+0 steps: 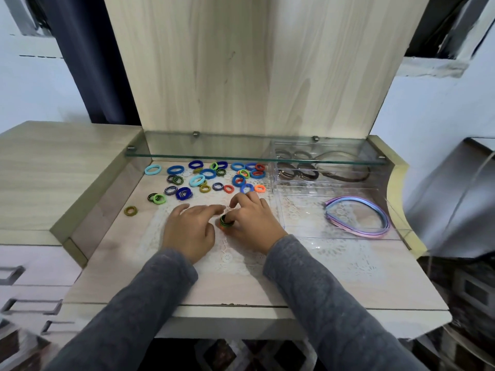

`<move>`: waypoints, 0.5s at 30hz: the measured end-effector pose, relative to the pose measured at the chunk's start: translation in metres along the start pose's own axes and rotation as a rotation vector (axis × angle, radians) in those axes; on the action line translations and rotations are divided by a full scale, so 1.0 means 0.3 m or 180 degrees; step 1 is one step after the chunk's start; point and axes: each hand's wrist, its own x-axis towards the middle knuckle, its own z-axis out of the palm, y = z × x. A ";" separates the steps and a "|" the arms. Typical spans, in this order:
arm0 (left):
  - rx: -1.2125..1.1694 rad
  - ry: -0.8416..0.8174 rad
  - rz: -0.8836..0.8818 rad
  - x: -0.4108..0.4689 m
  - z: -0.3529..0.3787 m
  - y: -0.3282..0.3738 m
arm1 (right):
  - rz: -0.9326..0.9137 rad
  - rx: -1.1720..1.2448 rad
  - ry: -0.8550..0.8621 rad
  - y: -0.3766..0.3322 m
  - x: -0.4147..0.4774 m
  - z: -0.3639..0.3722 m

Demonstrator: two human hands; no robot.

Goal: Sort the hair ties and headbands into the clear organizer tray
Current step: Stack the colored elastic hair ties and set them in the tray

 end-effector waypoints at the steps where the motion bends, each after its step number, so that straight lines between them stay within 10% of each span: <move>1: -0.0133 -0.0023 -0.0066 0.001 -0.005 0.016 | -0.0035 -0.0024 -0.0018 0.001 0.003 -0.005; 15: -0.0453 -0.0357 -0.0313 0.049 -0.027 0.114 | -0.0230 -0.0378 -0.0484 0.068 0.006 -0.130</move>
